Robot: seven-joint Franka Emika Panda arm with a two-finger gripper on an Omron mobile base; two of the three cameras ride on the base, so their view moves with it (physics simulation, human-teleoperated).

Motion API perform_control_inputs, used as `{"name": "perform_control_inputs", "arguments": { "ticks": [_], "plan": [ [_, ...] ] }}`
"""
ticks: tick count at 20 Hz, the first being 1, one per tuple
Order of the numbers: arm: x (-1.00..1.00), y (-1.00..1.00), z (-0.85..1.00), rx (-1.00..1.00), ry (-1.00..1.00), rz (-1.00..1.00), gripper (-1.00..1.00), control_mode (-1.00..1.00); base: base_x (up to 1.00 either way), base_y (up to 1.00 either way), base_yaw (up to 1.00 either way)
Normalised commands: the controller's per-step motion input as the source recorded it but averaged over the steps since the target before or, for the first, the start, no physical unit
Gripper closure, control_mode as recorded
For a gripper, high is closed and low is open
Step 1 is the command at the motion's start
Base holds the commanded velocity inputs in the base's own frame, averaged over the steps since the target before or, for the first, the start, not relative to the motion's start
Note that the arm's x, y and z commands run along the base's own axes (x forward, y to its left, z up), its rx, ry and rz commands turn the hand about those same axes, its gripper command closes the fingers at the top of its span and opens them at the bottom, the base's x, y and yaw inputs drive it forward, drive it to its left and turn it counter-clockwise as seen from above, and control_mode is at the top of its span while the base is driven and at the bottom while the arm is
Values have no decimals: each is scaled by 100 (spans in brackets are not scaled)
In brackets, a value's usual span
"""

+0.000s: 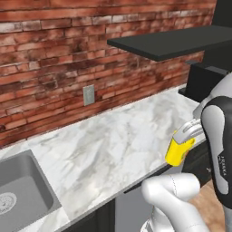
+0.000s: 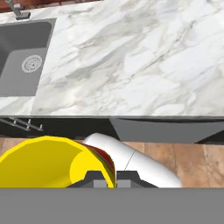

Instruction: Pick the cup and bowl from the counter and place them on the counter next to the sink.

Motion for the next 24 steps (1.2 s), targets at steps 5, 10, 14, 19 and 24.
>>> {"name": "perform_control_inputs", "arguments": {
  "ticks": [5,10,14,19,24],
  "plan": [
    [0,0,0,0,0,0,100,100,0,0,0],
    [7,66,-22,0,10,2,100,-100,0,0,0],
    [12,99,-21,0,10,7,100,-100,0,0,0],
    [3,76,-5,0,8,7,100,-100,0,0,0],
    [31,75,-17,0,1,4,100,-100,0,0,0]
  ]
}}
